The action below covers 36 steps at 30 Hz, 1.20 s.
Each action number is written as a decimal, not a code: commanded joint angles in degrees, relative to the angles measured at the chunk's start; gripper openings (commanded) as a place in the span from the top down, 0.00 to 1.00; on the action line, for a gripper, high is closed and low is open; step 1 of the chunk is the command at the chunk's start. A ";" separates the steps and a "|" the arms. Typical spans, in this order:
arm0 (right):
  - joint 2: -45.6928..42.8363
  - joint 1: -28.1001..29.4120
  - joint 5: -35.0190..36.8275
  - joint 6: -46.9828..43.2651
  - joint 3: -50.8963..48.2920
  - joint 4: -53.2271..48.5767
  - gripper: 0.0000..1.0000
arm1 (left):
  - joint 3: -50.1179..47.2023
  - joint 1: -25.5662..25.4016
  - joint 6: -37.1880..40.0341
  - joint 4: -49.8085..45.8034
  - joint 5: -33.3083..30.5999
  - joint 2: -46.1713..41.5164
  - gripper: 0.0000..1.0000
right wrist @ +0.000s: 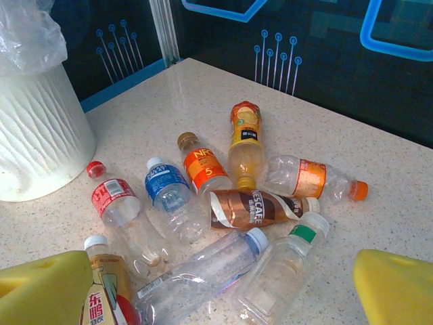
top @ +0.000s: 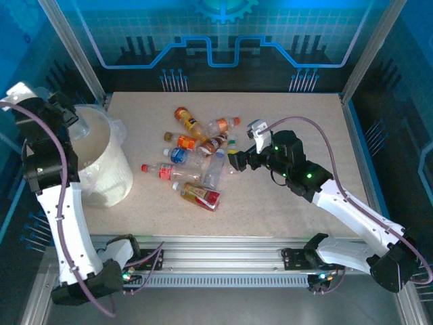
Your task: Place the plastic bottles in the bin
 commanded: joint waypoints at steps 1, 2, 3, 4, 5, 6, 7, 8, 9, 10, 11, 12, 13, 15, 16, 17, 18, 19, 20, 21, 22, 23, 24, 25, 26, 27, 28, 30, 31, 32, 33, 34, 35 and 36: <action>-0.54 -0.47 0.25 0.75 -0.50 2.07 0.00 | -3.47 7.49 -10.49 1.04 12.83 0.23 0.55; -0.54 -0.56 0.24 0.75 -0.36 2.09 0.00 | -4.45 10.06 -13.33 1.30 16.41 0.69 0.55; -0.53 -0.56 0.29 0.76 -0.29 1.99 0.00 | -5.46 12.10 -15.58 1.80 18.95 1.16 0.55; -0.54 -0.64 0.22 0.68 -0.19 1.86 0.00 | -6.27 13.09 -16.89 2.31 19.76 1.43 0.55; -0.54 -0.65 0.18 0.73 -0.11 1.74 0.00 | -7.27 13.66 -17.82 2.84 19.28 1.70 0.55; -0.61 -0.71 0.16 0.76 -0.01 1.56 0.00 | -8.22 13.81 -18.44 3.48 17.90 1.90 0.55; -0.65 -0.74 0.19 0.75 -0.03 1.42 0.00 | -8.87 13.98 -19.12 3.77 17.01 2.22 0.54; -0.79 -0.76 0.16 0.74 -0.06 1.38 0.00 | -9.49 14.27 -20.14 3.95 16.61 2.76 0.53; -0.88 -0.74 0.28 0.73 -0.01 1.38 0.00 | -9.80 14.62 -21.34 3.92 16.90 3.44 0.53; -1.02 -0.74 0.33 0.73 -0.01 1.29 0.00 | -10.10 14.90 -22.40 4.06 17.26 3.98 0.53; -1.14 -0.74 0.43 0.77 -0.01 1.32 0.00 | -10.62 15.00 -23.54 4.53 17.77 4.57 0.52; -1.24 -0.82 0.47 0.76 -0.12 1.31 0.00 | -11.31 15.16 -24.54 5.31 18.19 4.99 0.52; -1.33 -0.82 0.46 0.73 -0.10 1.18 0.00 | -11.81 15.17 -25.16 5.73 17.91 5.30 0.52; -1.55 -0.82 0.49 0.76 -0.10 1.03 0.00 | -13.14 15.17 -26.40 6.80 16.42 5.62 0.51; -1.67 -0.82 0.47 0.75 -0.18 1.03 0.00 | -13.97 15.24 -27.27 7.45 15.47 5.70 0.50; -1.76 -0.82 0.47 0.76 -0.32 1.08 0.00 | -15.15 15.64 -28.76 8.63 14.75 5.95 0.49; -1.85 -0.82 0.47 0.74 -0.45 1.11 0.00 | -15.96 15.85 -29.86 9.38 14.40 6.30 0.49; -1.94 -0.82 0.42 0.75 -0.60 1.18 0.00 | -16.54 15.97 -30.82 9.88 13.90 6.89 0.49; -2.03 -0.82 0.49 0.78 -0.58 1.12 0.00 | -16.90 15.97 -31.45 10.29 13.56 7.45 0.48; -2.13 -0.89 0.55 0.73 -0.57 1.05 0.00 | -17.20 15.97 -31.93 10.69 13.53 7.89 0.48; -2.20 -0.87 0.49 0.78 -0.62 1.03 0.00 | -17.45 15.97 -32.22 11.17 13.26 8.41 0.48; -2.38 -0.91 0.47 0.73 -0.69 1.07 0.00 | -17.68 15.97 -32.61 11.59 12.84 8.72 0.48; -2.54 -0.91 0.55 0.77 -0.85 1.19 0.00 | -17.95 15.97 -33.14 11.78 12.33 8.81 0.48; -2.63 -1.03 0.63 0.91 -1.02 1.36 0.00 | -18.46 15.97 -33.51 12.36 11.43 8.76 0.46; -2.73 -1.05 0.73 0.97 -1.06 1.38 0.00 | -19.14 15.97 -34.02 12.98 10.67 8.74 0.45; -2.80 -1.03 0.73 1.07 -1.15 1.38 0.00 | -19.45 15.98 -34.44 13.17 9.78 8.74 0.42; -2.90 -1.02 0.77 1.25 -1.23 1.38 0.00 | -19.60 15.97 -34.98 13.25 9.35 8.92 0.38; -3.17 -1.00 0.82 1.52 -1.54 1.46 0.00 | -19.23 15.97 -35.41 12.93 9.96 9.30 0.28; -3.38 -1.00 0.90 1.64 -1.72 1.39 0.00 | -18.62 15.97 -35.43 12.64 10.91 9.38 0.22; -3.58 -1.05 0.99 1.64 -1.81 1.25 0.00 | -17.99 15.97 -35.11 12.15 11.42 9.40 0.17; -3.76 -1.10 1.00 1.61 -1.85 1.12 0.00 | -17.49 15.88 -34.76 11.77 11.60 9.24 0.14; -4.05 -1.09 1.21 1.67 -2.01 1.07 0.00 | -17.01 15.79 -34.45 11.32 11.45 9.01 0.11; -4.29 -1.09 1.28 1.61 -2.11 1.03 0.00 | -16.77 15.79 -34.21 10.94 11.19 8.62 0.08; -4.52 -1.17 1.38 1.63 -2.28 1.03 0.00 | -16.62 15.79 -34.01 10.67 10.87 8.26 0.06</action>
